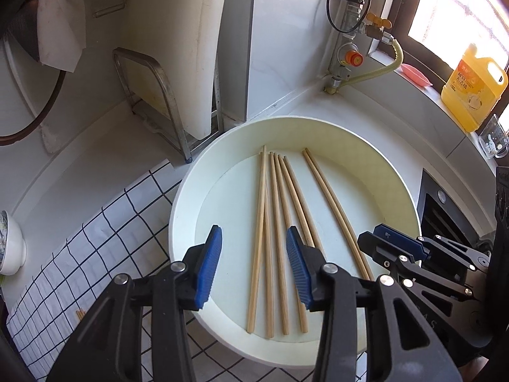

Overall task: Organize utensils
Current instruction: 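Open both tools to release the chopsticks into the basin, then move both open tools back over the chopstick pile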

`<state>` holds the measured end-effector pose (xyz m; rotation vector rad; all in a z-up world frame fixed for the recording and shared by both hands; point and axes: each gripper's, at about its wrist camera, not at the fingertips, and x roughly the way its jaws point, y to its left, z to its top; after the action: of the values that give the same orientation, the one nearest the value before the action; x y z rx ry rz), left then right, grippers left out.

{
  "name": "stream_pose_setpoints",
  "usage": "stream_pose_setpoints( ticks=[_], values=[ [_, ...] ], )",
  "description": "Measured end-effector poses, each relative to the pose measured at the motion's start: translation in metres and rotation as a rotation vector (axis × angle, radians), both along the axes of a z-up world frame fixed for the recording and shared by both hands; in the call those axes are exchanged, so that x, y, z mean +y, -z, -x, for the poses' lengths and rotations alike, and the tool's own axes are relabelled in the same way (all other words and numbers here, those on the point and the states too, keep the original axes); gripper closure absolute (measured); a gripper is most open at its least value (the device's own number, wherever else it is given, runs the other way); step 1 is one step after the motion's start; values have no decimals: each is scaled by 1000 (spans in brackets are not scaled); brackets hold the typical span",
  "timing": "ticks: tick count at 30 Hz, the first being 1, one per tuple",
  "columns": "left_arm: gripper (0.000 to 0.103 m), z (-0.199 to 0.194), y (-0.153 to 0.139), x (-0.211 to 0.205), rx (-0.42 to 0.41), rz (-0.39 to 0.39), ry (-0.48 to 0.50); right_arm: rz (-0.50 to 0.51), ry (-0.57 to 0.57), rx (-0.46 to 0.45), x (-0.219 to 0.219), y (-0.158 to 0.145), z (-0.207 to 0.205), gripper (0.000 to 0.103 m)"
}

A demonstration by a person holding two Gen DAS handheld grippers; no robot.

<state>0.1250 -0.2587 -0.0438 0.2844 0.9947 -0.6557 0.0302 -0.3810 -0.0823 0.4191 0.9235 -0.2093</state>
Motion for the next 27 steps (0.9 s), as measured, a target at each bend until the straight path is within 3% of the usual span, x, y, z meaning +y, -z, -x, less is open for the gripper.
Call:
stream_pose_setpoints(
  ticks=[11, 15, 27],
  values=[
    [55, 19, -19, 63, -34, 20, -92, 25, -98, -20, 45, -15, 3, 76],
    [53, 25, -21, 96, -36, 29, -147, 41, -153, -24, 69, -20, 1, 69],
    [50, 34, -2, 220, -10, 12, -422, 39, -384, -16, 157, -15, -15, 64]
  ],
)
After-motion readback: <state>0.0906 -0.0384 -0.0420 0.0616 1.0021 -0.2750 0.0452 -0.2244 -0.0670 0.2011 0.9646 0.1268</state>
